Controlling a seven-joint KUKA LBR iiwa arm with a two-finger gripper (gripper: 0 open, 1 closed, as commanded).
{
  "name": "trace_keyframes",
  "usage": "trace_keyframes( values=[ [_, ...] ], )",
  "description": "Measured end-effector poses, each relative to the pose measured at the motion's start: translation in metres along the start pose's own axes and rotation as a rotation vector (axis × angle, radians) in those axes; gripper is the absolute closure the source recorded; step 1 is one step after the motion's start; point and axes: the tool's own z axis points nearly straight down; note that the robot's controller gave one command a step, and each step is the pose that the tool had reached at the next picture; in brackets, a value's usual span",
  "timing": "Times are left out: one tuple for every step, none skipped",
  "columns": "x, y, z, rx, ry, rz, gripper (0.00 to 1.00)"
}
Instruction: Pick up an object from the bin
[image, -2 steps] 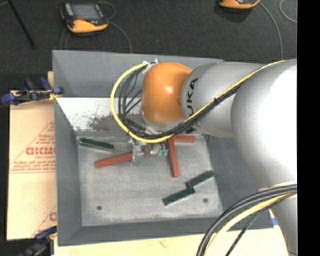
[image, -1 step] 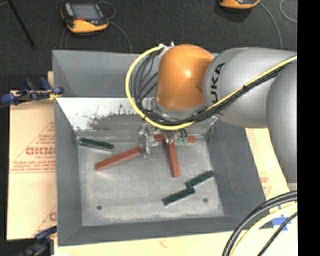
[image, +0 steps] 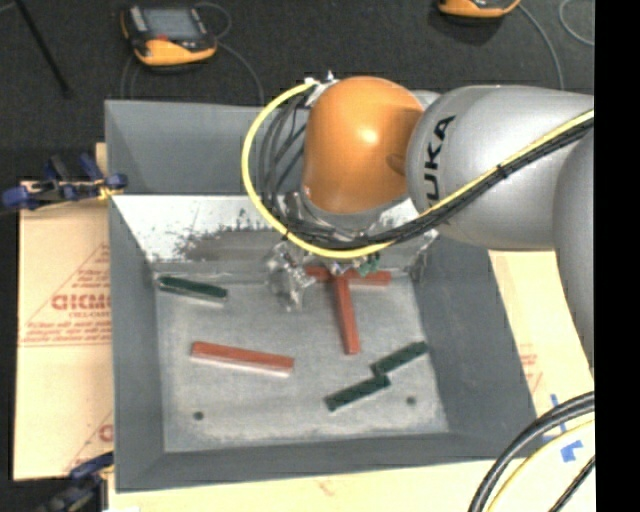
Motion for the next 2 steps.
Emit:
trace_keyframes(
  values=[
    [-0.0077,0.0258,0.0570,-0.008,0.009,0.050,0.00],
    [-0.0084,0.0250,0.0553,-0.007,0.006,0.051,0.00]
  ],
)
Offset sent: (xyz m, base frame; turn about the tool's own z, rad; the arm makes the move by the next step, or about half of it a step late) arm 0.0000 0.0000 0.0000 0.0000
